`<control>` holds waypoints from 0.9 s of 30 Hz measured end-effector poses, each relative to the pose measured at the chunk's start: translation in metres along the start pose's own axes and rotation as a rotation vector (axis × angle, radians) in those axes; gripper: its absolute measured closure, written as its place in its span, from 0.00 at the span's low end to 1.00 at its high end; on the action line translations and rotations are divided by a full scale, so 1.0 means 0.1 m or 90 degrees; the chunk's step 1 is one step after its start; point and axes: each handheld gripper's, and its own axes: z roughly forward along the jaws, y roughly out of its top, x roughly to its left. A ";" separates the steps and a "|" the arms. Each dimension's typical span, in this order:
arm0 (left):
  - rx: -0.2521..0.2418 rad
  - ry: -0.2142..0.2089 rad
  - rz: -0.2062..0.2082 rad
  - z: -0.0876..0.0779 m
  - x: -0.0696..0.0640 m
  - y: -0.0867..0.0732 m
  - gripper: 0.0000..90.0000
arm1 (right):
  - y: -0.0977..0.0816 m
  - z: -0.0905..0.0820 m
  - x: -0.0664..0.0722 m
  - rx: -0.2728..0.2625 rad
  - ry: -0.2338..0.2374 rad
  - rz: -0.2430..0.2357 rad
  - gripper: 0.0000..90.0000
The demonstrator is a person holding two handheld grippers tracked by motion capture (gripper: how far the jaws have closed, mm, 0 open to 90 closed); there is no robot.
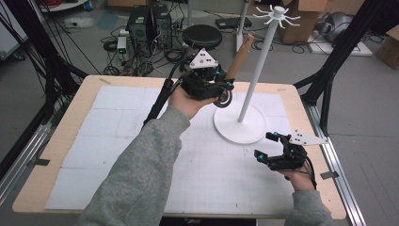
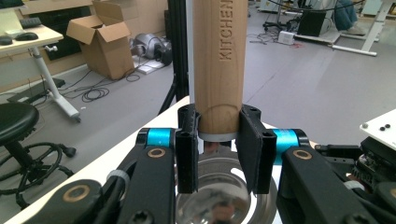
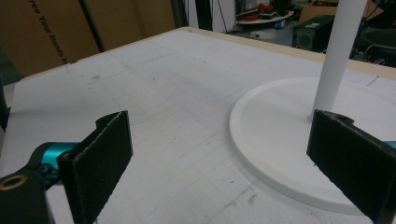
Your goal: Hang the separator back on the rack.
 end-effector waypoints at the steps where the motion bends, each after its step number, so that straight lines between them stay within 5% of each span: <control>1: -0.003 -0.006 -0.006 0.00 0.00 0.01 0.78 | 0.00 0.00 0.00 -0.002 -0.001 -0.003 0.07; 27: -0.008 -0.008 0.011 0.19 -0.03 0.26 0.78 | 0.00 -0.02 0.00 -0.016 0.007 0.007 0.07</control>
